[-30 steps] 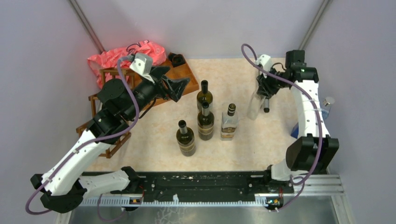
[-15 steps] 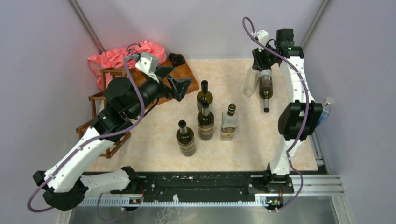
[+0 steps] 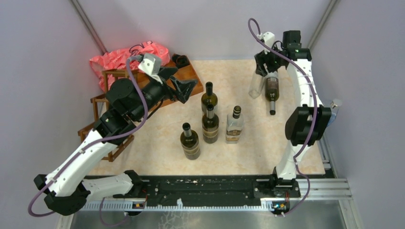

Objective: Put the wine bottle on the wine rack
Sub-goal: Move the wine bottle to the center of the board.

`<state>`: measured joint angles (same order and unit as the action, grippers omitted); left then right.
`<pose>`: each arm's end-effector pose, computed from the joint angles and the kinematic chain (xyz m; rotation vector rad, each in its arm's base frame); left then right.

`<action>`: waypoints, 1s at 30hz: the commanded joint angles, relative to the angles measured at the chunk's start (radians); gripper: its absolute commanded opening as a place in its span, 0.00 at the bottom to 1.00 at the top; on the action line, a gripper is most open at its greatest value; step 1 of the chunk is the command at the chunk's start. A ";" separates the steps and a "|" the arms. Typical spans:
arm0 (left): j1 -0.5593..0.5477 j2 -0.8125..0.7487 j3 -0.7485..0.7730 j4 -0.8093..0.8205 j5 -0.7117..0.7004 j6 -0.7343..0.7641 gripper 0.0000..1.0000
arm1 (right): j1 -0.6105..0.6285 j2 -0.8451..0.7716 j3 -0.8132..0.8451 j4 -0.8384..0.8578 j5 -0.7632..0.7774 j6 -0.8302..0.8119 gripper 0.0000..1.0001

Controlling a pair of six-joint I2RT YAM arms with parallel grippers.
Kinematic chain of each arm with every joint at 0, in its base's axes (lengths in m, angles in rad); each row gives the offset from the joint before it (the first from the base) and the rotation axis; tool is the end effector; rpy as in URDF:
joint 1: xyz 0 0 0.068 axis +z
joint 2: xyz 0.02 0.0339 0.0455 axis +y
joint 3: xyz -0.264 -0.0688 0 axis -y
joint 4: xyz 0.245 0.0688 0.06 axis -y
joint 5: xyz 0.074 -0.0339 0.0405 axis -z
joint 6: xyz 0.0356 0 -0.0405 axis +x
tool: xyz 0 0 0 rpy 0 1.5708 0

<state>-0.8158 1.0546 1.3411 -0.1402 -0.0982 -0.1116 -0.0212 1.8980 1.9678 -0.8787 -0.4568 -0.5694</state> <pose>0.1506 -0.1549 0.4858 0.4254 1.3985 -0.6918 0.4184 0.0068 0.3638 -0.8213 2.1368 0.2412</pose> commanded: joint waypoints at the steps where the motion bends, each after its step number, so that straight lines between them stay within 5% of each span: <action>1: 0.002 0.003 0.005 0.035 0.025 -0.007 0.99 | 0.007 -0.106 0.001 0.025 -0.020 0.008 0.70; 12: 0.001 0.001 0.009 0.024 0.069 -0.056 0.99 | 0.007 -0.193 0.109 -0.050 -0.031 -0.011 0.89; 19: 0.016 0.087 0.080 -0.104 0.093 -0.130 0.99 | 0.015 -0.310 0.051 -0.195 -0.408 -0.132 0.89; 24: 0.083 0.177 0.169 -0.222 0.234 -0.128 0.93 | 0.064 -0.467 -0.149 -0.324 -0.630 -0.405 0.90; 30: 0.236 0.237 0.159 -0.203 0.535 -0.119 0.85 | 0.112 -0.604 -0.278 -0.424 -0.632 -0.616 0.99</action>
<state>-0.6468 1.2762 1.4944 -0.3408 0.2134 -0.2333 0.0727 1.3640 1.7256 -1.2045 -0.9939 -0.9794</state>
